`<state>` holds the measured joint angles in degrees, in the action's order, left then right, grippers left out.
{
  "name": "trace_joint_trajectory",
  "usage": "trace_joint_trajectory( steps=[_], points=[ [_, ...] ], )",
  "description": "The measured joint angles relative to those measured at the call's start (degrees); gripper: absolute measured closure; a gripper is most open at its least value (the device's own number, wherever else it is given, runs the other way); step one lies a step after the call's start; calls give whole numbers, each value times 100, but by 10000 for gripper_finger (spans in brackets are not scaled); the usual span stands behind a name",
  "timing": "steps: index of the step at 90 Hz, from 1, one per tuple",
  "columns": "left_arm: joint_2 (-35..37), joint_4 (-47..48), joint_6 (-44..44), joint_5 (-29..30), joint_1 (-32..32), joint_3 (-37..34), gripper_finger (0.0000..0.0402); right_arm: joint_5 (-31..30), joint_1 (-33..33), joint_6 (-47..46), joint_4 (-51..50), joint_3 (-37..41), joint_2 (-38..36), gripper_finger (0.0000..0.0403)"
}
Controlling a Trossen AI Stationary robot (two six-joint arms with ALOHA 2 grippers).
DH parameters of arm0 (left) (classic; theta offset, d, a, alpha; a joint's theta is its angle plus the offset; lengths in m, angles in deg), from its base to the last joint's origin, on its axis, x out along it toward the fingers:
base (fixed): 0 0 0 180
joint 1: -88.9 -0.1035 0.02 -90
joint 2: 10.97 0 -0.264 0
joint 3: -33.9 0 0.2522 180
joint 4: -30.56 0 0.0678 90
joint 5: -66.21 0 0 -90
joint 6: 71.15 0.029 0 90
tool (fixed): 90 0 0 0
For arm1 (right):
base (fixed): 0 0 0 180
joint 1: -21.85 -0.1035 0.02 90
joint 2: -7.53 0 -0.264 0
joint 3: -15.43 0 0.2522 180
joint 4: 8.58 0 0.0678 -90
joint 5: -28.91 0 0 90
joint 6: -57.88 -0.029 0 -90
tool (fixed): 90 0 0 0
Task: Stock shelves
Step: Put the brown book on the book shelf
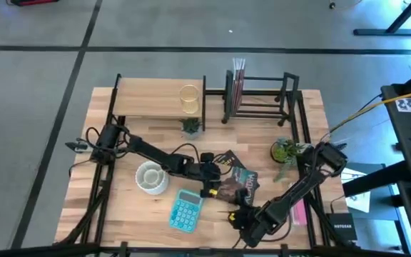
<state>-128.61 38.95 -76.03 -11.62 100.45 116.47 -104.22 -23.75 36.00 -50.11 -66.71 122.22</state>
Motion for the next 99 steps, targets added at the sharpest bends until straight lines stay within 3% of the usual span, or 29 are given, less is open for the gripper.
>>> trace_joint_trajectory(
  steps=[10, 32, 46, 62, 80, 88, 99],
  points=[
    [0, 7, -171, -14, -2, -1, 234, -482, 38, 311, -45, -161, 302, 171],
    [-2, 16, -682, -298, -11, 1, 234, -566, 233, 240, -678, -591, 706, 195],
    [0, 38, -806, -451, 24, 1, 234, -798, 239, -528, -2016, -970, 759, 241],
    [4, 31, -968, -582, 52, 1, 234, -581, 242, -1647, -3254, -1226, 751, 301],
    [417, 418, -508, -801, 84, -22, 234, -272, 205, -2702, -3701, -1360, 748, 390],
    [829, 804, -120, -489, 161, -23, 234, -478, 107, -3410, -3804, -1362, 746, 391],
    [1355, 1344, 582, 512, 408, -21, 234, -795, -117, -4622, -4367, -1360, 681, 398]
  ],
)
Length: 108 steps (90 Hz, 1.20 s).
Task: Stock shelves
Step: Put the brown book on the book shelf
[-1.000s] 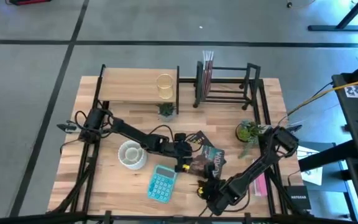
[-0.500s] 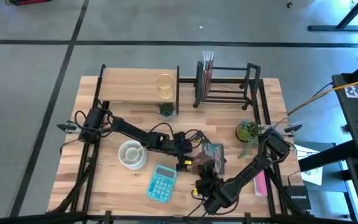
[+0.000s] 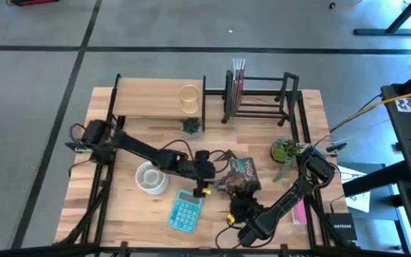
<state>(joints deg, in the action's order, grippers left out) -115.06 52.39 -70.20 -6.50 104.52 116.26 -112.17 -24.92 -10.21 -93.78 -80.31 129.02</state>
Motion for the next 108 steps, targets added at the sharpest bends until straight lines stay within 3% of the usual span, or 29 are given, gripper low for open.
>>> trace_joint_trajectory(
  steps=[14, 25, 35, 44, 62, 93, 108],
  points=[
    [449, 284, 418, 1613, 443, 0, 234, -808, -450, -2432, -1293, 2, -340, 400],
    [590, 219, 523, 2226, 733, 9, 234, -1781, -704, -3760, -1824, 47, -797, 401],
    [581, 239, 519, 2301, 876, 9, 234, -2386, -565, -3611, -1839, 112, -1374, 401],
    [555, 275, 434, 2323, 969, 9, 234, -2862, -308, -2887, -1855, 120, -1860, 402],
    [551, 598, 114, 2335, 1042, 9, 234, -3568, 691, -1880, -1859, 118, -3039, 402],
    [553, 947, -231, 2340, 1136, 11, 234, -3573, 3116, -641, -1864, 543, -5057, 402],
    [553, 938, -196, 2340, 1154, 11, 234, -2819, 3980, -281, -1042, 1291, -5738, 403]
  ],
)
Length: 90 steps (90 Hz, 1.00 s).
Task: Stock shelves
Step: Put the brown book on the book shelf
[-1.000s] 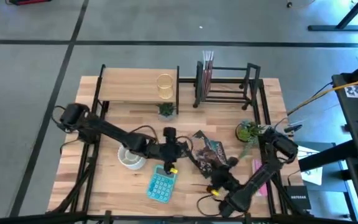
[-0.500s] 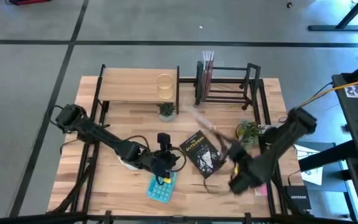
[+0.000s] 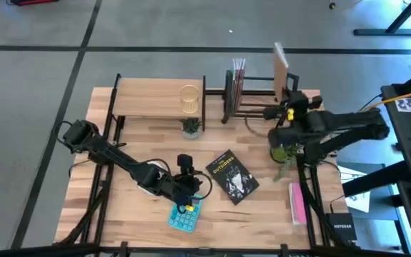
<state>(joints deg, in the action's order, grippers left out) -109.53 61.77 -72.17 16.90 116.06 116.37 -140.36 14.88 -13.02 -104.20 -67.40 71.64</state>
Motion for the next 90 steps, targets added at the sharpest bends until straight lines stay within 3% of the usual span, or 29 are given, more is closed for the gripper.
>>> trace_joint_trajectory(
  steps=[16, 23, 38, 61, 90],
  points=[
    [0, -75, 106, 0, -64, 2, 234, 1217, 395, 2612, 2695, 777, -381, 403],
    [0, -78, 122, 0, -91, 2, 234, 1485, 673, 3352, 3617, 975, -414, 403],
    [0, -93, 82, 0, -81, 2, 234, 1768, 1658, 3566, 4415, 1144, -434, 403],
    [2, -21, -59, 0, -49, 4, 234, 3743, 3147, 4158, 6595, 1992, -376, 403],
    [7, -37, -94, -2, -51, 7, 234, 4101, 3625, 3662, 7614, 2556, -8, 403]
  ],
)
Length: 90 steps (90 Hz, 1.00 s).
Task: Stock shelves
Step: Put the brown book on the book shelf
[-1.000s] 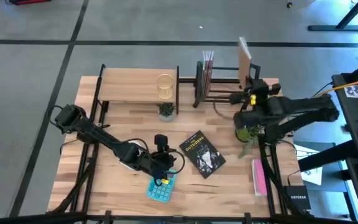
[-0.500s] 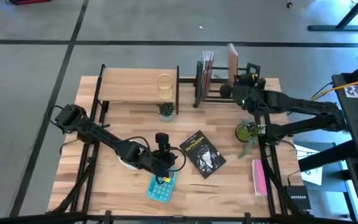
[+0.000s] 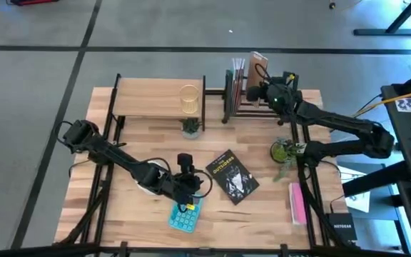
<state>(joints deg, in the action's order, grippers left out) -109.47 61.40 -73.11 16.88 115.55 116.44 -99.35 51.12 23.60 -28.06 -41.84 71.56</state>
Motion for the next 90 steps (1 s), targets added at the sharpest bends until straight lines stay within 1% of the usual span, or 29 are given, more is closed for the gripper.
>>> trace_joint_trajectory(
  steps=[11, 24, 44, 63, 90],
  points=[
    [0, -8, 26, 2, 0, 0, 234, 38, -5, -14, 204, 6, 202, 403],
    [0, -9, 44, 2, 0, 0, 234, 23, -4, -120, 178, 6, 338, 402],
    [0, -9, 30, 2, 0, 0, 234, 94, -4, -167, 164, 4, 515, 383],
    [0, -9, 34, 2, 0, 0, 234, 551, -4, -164, 117, 6, 508, 379],
    [0, -11, 31, 2, 0, 0, 234, 850, -4, -298, 223, 7, 490, 377]
  ],
)
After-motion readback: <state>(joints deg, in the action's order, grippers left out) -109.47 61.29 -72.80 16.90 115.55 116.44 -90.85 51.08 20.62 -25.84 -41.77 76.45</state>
